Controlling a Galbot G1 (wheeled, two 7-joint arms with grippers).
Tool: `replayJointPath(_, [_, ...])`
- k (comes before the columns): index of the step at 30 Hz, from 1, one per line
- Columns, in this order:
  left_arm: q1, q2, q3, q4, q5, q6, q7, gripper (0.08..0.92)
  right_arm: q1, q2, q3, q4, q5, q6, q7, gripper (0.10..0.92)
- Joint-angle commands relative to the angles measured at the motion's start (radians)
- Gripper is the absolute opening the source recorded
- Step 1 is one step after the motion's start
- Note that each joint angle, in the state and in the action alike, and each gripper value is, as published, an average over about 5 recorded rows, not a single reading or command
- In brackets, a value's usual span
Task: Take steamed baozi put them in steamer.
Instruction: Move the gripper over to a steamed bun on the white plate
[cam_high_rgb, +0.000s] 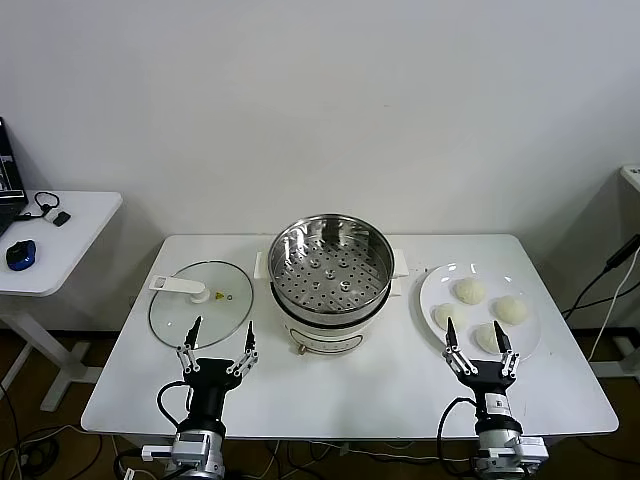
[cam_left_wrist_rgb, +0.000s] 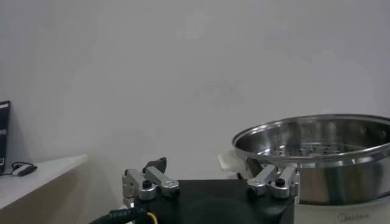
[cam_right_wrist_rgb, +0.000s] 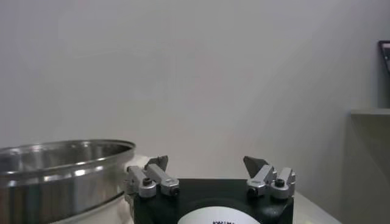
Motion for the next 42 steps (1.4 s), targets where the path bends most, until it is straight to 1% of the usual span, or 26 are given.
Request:
replayJointPath(1, [-0.001, -0.049, -0.001, 0.003, 0.001, -0.003, -0.002, 0.823, 0.14, -0.129, 0.103, -0.049, -0.05, -0.258, -0.002, 0.823])
replayJointPath(5, [-0.003, -0.049, -0.003, 0.001, -0.003, -0.005, -0.004, 0.823, 0.239, -0.21, 0.112, -0.107, -0.103, -0.34, -0.042, 0.823])
replayJointPath(10, [-0.006, -0.049, -0.007, 0.002, -0.009, -0.007, -0.007, 0.823, 0.376, -0.31, 0.089, -0.179, -0.262, -0.426, -0.125, 0.823])
replayJointPath(14, [-0.007, -0.049, -0.01, 0.005, -0.013, -0.01, -0.009, 0.823, 0.459, -0.388, 0.027, -0.213, -0.383, -0.479, -0.221, 0.823])
replayJointPath(19, [-0.008, -0.049, -0.015, 0.007, -0.016, -0.012, -0.01, 0.823, 0.56, -0.535, -0.068, -0.278, -0.44, -0.532, -0.35, 0.823])
replayJointPath(22, [-0.006, -0.049, -0.018, 0.007, -0.019, -0.015, -0.012, 0.823, 0.65, -0.652, -0.149, -0.329, -0.44, -0.545, -0.444, 0.823])
replayJointPath(26, [-0.005, -0.049, -0.018, 0.006, -0.022, -0.019, -0.014, 0.823, 0.806, -0.802, -0.307, -0.408, -0.414, -0.523, -0.574, 0.823])
replayJointPath(31, [-0.007, -0.049, -0.018, 0.008, -0.023, -0.023, -0.016, 0.823, 1.1, -0.962, -0.64, -0.527, -0.323, -0.447, -0.759, 0.823])
replayJointPath(37, [-0.006, -0.049, -0.02, 0.007, -0.03, -0.025, -0.018, 0.823, 1.454, -1.044, -1.092, -0.661, -0.207, -0.318, -0.946, 0.823])
replayJointPath(42, [-0.009, -0.049, -0.02, 0.016, -0.039, -0.028, -0.019, 0.823, 1.725, -1.027, -1.454, -0.763, -0.137, -0.204, -1.059, 0.823])
